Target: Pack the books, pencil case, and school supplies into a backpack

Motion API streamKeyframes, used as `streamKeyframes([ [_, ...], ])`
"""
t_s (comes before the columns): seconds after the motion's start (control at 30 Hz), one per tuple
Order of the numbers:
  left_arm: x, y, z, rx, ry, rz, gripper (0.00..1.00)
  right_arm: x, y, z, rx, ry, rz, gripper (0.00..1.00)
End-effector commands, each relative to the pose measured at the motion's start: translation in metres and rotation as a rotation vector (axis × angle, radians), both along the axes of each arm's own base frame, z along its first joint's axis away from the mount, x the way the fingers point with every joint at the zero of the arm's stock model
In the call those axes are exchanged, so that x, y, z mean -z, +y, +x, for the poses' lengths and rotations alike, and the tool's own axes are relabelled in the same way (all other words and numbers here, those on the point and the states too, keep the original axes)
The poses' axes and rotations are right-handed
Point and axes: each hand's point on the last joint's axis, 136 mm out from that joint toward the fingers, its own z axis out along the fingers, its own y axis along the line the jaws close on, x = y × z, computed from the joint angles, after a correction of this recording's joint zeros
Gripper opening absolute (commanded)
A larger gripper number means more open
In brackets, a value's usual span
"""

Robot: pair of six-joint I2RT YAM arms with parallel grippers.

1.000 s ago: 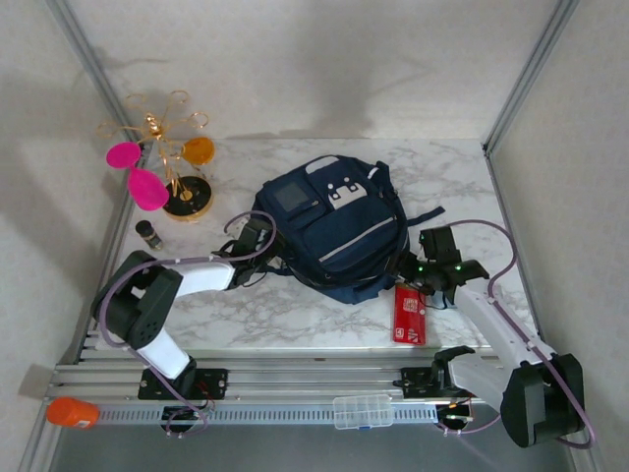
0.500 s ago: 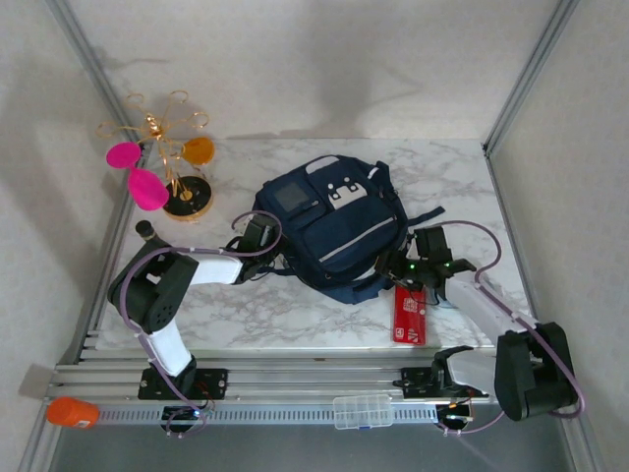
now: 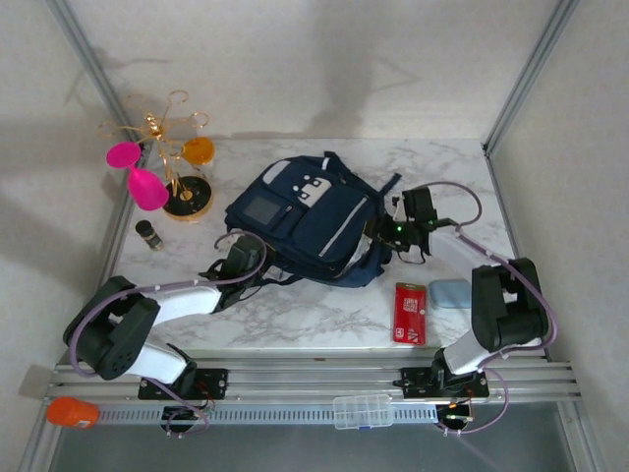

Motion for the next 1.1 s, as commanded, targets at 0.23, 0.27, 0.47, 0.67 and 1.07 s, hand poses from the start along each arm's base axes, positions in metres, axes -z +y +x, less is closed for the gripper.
streamKeyframes([
  [0.23,-0.015,-0.034,-0.004,0.038,-0.011,-0.085,0.0,-0.041,-0.074,-0.011,0.145,-0.07,-0.399,0.62],
  [0.27,-0.017,-0.036,-0.005,0.04,-0.017,-0.102,0.0,-0.046,-0.068,-0.018,0.125,-0.072,-0.411,0.62],
  [0.47,-0.02,-0.051,-0.009,0.069,-0.006,-0.171,0.0,-0.047,0.001,-0.076,-0.022,-0.048,-0.468,0.6],
  [0.67,-0.018,-0.062,-0.012,0.092,0.018,-0.214,0.0,-0.039,0.087,-0.136,-0.104,-0.094,-0.395,0.53],
  [1.07,-0.023,-0.071,-0.013,0.108,0.011,-0.247,0.0,0.016,0.192,-0.162,-0.242,-0.135,-0.178,0.4],
])
